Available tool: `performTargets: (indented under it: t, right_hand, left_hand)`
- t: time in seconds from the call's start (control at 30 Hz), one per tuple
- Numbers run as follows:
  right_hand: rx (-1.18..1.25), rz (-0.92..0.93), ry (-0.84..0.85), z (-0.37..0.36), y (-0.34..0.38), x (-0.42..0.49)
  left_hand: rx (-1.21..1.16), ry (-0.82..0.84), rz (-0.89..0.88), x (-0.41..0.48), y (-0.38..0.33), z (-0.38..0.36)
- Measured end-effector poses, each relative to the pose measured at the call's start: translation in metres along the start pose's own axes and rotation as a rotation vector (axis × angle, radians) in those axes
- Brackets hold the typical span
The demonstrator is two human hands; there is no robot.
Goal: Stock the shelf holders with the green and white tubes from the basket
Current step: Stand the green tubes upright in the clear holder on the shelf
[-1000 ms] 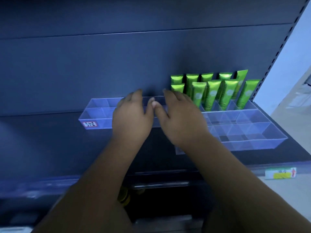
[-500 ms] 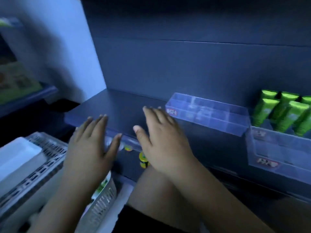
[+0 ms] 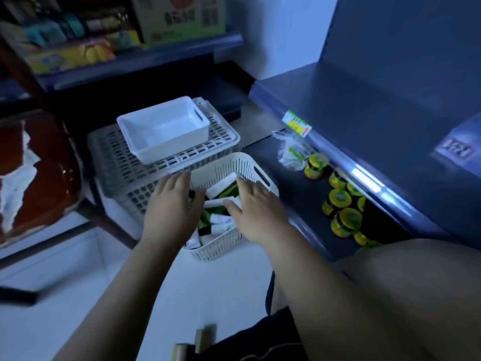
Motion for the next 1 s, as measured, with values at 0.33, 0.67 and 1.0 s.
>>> performTargets:
  t: [0.33, 0.67, 1.0]
  right_hand:
    - [-0.072, -0.171, 0.194, -0.037, -0.024, 0.041]
    - [0.144, -0.439, 0.256, -0.117, -0.042, 0.085]
    - [0.054, -0.519, 0.746, -0.213, -0.043, 0.143]
  left_hand:
    - [-0.065, 0.264, 0.272, -0.01, 0.029, -0.109]
    - [-0.113, 0.451, 0.516, 0.001, 0.059, -0.225]
    - [0.177, 0.576, 0.73, 0.058, 0.095, -0.301]
Point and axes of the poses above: each hand's wrist, its own x-axis towards the middle knuckle, its own z-axis out of the back of the hand, y = z × x, the point moved 2 cm from there along x, towards the middle knuckle, and after that the axes turned 13 degrees about -y, right-handed, at the moved point
